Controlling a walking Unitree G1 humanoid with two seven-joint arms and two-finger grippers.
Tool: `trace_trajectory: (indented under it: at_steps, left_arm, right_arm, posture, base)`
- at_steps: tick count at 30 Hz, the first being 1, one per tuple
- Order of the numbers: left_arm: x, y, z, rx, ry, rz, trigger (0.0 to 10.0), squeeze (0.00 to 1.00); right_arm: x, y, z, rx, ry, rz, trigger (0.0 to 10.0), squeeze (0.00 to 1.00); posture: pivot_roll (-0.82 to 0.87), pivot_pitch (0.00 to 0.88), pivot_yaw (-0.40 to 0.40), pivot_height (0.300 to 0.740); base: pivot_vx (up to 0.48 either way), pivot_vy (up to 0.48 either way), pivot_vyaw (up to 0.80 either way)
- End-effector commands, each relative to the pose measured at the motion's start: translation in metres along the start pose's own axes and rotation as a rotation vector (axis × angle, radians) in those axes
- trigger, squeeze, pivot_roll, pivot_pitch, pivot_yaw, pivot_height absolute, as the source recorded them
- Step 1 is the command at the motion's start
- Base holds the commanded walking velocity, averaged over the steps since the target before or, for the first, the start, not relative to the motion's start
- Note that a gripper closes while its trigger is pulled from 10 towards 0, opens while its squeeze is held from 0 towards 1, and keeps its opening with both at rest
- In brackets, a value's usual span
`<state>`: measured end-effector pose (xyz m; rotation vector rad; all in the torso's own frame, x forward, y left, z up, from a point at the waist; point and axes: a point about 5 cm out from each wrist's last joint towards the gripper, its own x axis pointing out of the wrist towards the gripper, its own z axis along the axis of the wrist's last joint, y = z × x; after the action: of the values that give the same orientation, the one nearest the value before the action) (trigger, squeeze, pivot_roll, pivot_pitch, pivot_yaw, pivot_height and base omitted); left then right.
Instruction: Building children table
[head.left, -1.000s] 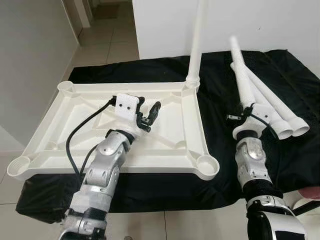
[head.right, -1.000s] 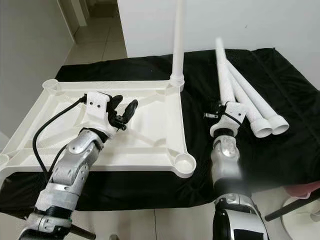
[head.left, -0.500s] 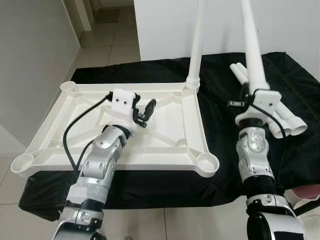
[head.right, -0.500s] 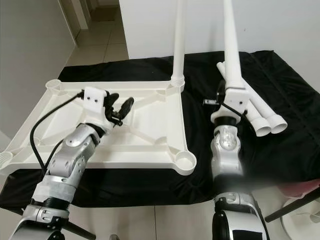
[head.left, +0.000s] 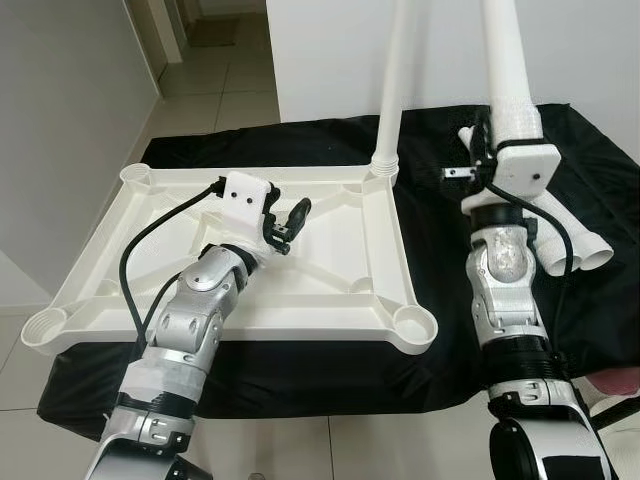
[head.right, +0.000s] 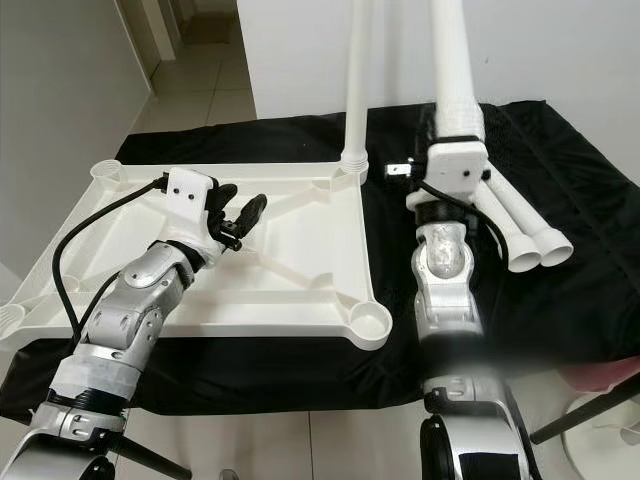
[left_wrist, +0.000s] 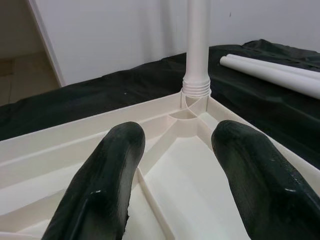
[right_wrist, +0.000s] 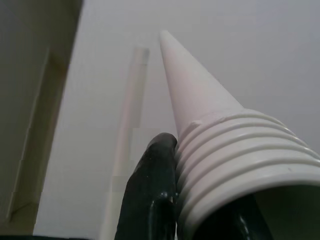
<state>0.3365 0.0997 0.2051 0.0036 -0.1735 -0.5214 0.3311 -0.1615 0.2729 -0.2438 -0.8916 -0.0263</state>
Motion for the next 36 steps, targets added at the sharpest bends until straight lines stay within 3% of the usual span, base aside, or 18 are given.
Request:
trace_trajectory:
  at_steps: [1, 7, 11, 14, 15, 16, 18, 23, 26, 29, 31, 34, 35, 36]
  left_arm:
    - [0.001, -0.009, 0.009, 0.005, -0.013, -0.211, 10.0, 0.00]
    - [0.009, -0.006, 0.025, -0.060, -0.052, -0.215, 10.0, 0.00]
    - [0.010, -0.006, 0.029, -0.081, -0.064, -0.224, 10.0, 0.00]
    - [0.013, -0.008, 0.036, -0.145, -0.081, -0.256, 10.0, 0.00]
    - [0.014, -0.009, 0.039, -0.169, -0.086, -0.272, 10.0, 0.18]
    - [0.014, -0.009, 0.042, -0.201, -0.091, -0.285, 10.0, 1.00]
    - [0.014, -0.008, 0.044, -0.236, -0.096, -0.302, 10.0, 1.00]
    - [0.012, -0.006, 0.044, -0.232, -0.092, -0.314, 10.0, 1.00]
    - [0.011, -0.001, 0.047, -0.247, -0.102, -0.297, 10.0, 1.00]
    - [0.012, 0.000, 0.049, -0.262, -0.109, -0.286, 10.0, 1.00]
    - [0.013, 0.004, 0.051, -0.320, -0.113, -0.270, 10.0, 1.00]
    - [0.013, 0.004, 0.052, -0.345, -0.111, -0.271, 10.0, 1.00]
    - [0.012, 0.003, 0.054, -0.408, -0.111, -0.280, 10.0, 0.75]
    - [0.012, 0.002, 0.056, -0.459, -0.112, -0.296, 10.0, 0.28]
  right_arm:
    - [0.006, 0.009, 0.015, -0.026, -0.094, 0.055, 10.0, 0.00]
    - [0.006, 0.026, 0.036, -0.099, -0.218, 0.136, 10.0, 0.00]
    - [0.005, 0.030, 0.039, -0.112, -0.235, 0.152, 10.0, 0.00]
    - [-0.003, 0.037, 0.039, -0.117, -0.233, 0.188, 10.0, 0.00]
    - [-0.007, 0.040, 0.038, -0.117, -0.225, 0.204, 10.0, 0.00]
    - [-0.012, 0.042, 0.035, -0.113, -0.212, 0.220, 10.0, 0.00]
    - [-0.021, 0.045, 0.032, -0.111, -0.189, 0.242, 10.0, 0.00]
    - [-0.031, 0.046, 0.028, -0.110, -0.158, 0.259, 10.0, 0.00]
    - [-0.052, 0.049, 0.020, -0.108, -0.094, 0.288, 10.0, 0.00]
    - [-0.057, 0.049, 0.019, -0.108, -0.078, 0.296, 10.0, 0.00]
    - [-0.068, 0.050, 0.013, -0.114, -0.030, 0.300, 10.0, 0.00]
    - [-0.072, 0.050, 0.010, -0.118, -0.010, 0.300, 10.0, 0.00]
    - [-0.076, 0.050, 0.008, -0.121, 0.010, 0.300, 10.0, 0.00]
    - [-0.079, 0.050, 0.006, -0.122, 0.027, 0.302, 10.0, 0.00]
  posture:
    - [-0.07, 0.000, 0.091, 0.740]
    - [-0.07, 0.000, 0.094, 0.740]
    - [-0.07, 0.000, 0.095, 0.740]
    - [-0.08, 0.000, 0.098, 0.740]
    - [-0.08, 0.000, 0.098, 0.740]
    - [-0.08, 0.000, 0.101, 0.740]
    - [-0.08, 0.000, 0.105, 0.740]
    - [-0.08, 0.000, 0.105, 0.740]
    - [-0.09, 0.000, 0.102, 0.740]
    - [-0.09, 0.000, 0.102, 0.740]
    - [-0.08, 0.000, 0.095, 0.740]
    - [-0.08, 0.000, 0.095, 0.740]
    - [-0.08, 0.000, 0.089, 0.740]
    - [-0.08, 0.000, 0.086, 0.740]
  base:
    - [0.000, 0.000, 0.00]
    - [0.000, 0.000, 0.00]
    - [0.000, 0.000, 0.00]
    - [0.000, 0.000, 0.00]
    - [0.000, 0.000, 0.00]
    - [0.000, 0.000, 0.00]
    - [0.000, 0.000, 0.00]
    - [0.000, 0.000, 0.00]
    - [0.000, 0.000, 0.00]
    - [0.000, 0.000, 0.00]
    - [0.000, 0.000, 0.00]
    - [0.000, 0.000, 0.00]
    - [0.000, 0.000, 0.00]
    - [0.000, 0.000, 0.00]
